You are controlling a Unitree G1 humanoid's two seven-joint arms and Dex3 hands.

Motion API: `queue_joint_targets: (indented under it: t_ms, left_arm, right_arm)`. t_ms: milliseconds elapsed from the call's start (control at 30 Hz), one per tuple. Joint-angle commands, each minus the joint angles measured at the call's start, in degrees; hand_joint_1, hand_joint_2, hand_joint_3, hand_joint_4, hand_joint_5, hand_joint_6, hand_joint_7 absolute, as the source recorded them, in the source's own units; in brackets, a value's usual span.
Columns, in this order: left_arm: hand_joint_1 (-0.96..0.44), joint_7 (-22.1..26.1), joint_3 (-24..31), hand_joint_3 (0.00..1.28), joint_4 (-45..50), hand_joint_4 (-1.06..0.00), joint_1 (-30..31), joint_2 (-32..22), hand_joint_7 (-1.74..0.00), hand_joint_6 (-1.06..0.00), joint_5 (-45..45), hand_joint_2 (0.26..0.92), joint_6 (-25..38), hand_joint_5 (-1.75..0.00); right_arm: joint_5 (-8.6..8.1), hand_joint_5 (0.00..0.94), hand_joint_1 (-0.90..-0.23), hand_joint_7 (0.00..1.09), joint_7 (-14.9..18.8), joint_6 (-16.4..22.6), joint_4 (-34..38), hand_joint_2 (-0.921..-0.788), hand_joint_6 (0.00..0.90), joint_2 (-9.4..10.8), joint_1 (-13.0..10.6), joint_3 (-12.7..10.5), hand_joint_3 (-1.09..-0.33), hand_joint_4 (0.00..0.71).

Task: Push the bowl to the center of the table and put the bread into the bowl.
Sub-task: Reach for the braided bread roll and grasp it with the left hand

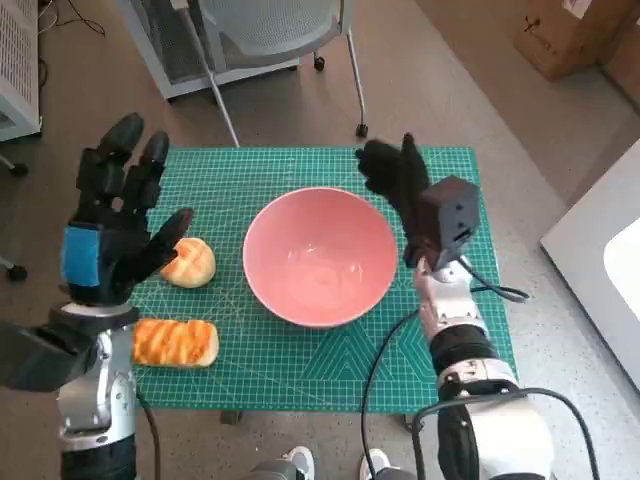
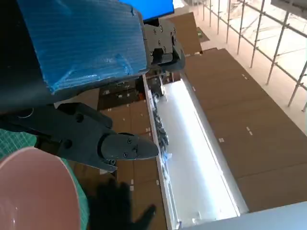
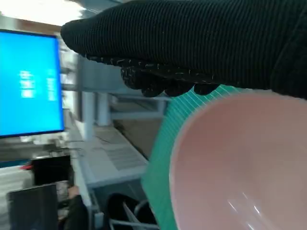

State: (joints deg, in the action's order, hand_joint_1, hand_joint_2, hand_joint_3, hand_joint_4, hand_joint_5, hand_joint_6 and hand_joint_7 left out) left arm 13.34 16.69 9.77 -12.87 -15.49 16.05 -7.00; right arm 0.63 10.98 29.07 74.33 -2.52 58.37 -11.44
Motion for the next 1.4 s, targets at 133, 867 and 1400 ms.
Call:
queue_joint_targets:
  t_ms: [133,867,1400]
  left_arm:
    - [-0.41,-0.35,1.56,0.24,4.81,-0.21,2.25,-2.43,-0.58,0.0,-0.62,0.921,1.64,-0.08]
    - [-0.17,17.59,10.85,0.02,37.78,-0.04,17.8,-33.43,-0.26,-0.13,-15.78,0.71,40.09,0.0]
    - [0.03,23.42,0.75,0.0,47.64,-0.05,21.04,-47.75,-0.05,-0.25,-21.26,0.684,58.28,0.0]
  right_arm:
    - [-2.34,0.0,-0.498,0.0,3.82,8.13,-2.21,-0.921,0.44,-2.81,-0.42,-1.25,-0.685,0.264]
    - [-9.23,0.011,-0.536,0.02,13.94,19.67,-5.6,-0.921,0.493,-3.4,-2.2,-3.57,-0.637,0.295]
    - [-11.23,0.017,-0.519,0.02,16.89,16.45,-4.76,-0.921,0.519,-2.42,-0.96,-4.59,-0.603,0.333]
